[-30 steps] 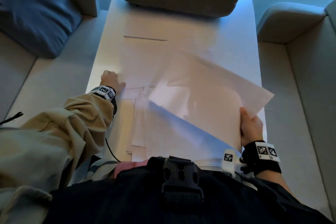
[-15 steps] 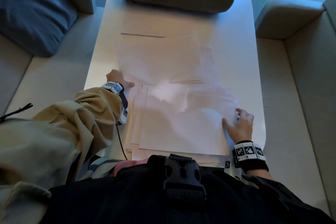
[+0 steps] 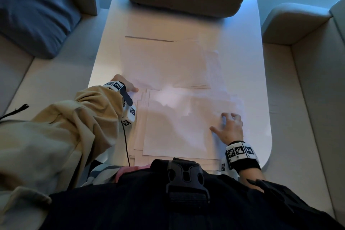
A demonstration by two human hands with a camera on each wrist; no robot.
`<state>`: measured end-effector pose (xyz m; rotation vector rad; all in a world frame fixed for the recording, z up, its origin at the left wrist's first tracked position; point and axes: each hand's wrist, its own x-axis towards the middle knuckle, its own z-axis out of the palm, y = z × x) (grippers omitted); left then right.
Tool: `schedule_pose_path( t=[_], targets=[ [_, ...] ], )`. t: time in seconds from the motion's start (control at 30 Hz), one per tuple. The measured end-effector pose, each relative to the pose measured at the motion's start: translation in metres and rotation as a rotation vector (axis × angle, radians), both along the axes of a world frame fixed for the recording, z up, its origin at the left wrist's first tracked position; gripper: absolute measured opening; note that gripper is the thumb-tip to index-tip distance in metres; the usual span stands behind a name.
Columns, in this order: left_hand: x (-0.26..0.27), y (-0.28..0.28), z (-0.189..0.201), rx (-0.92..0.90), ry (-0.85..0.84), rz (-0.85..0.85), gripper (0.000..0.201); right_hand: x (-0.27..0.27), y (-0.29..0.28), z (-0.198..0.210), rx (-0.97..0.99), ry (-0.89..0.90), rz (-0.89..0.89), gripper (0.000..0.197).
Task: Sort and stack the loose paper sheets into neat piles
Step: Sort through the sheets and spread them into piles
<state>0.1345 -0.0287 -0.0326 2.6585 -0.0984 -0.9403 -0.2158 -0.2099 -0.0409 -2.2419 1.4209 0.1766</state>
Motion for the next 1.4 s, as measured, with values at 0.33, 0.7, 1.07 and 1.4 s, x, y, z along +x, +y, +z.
schedule_pose_path(
  t=[0.33, 0.7, 1.07, 1.4],
  targets=[
    [0.001, -0.023, 0.017, -0.276, -0.013, 0.131, 0.093, 0.001, -0.001, 0.001, 0.006, 0.002, -0.003, 0.066],
    [-0.017, -0.031, 0.018, -0.440, -0.153, 0.003, 0.043, 0.002, 0.001, 0.007, 0.012, 0.021, 0.017, 0.064],
    [-0.015, -0.031, 0.104, -0.836, -0.601, -0.134, 0.035, 0.008, -0.015, 0.036, 0.029, -0.206, 0.007, 0.053],
    [-0.036, -0.017, 0.143, -1.107, -0.432, -0.206, 0.023, 0.038, -0.048, 0.085, 0.301, -0.854, -0.399, 0.078]
  ],
)
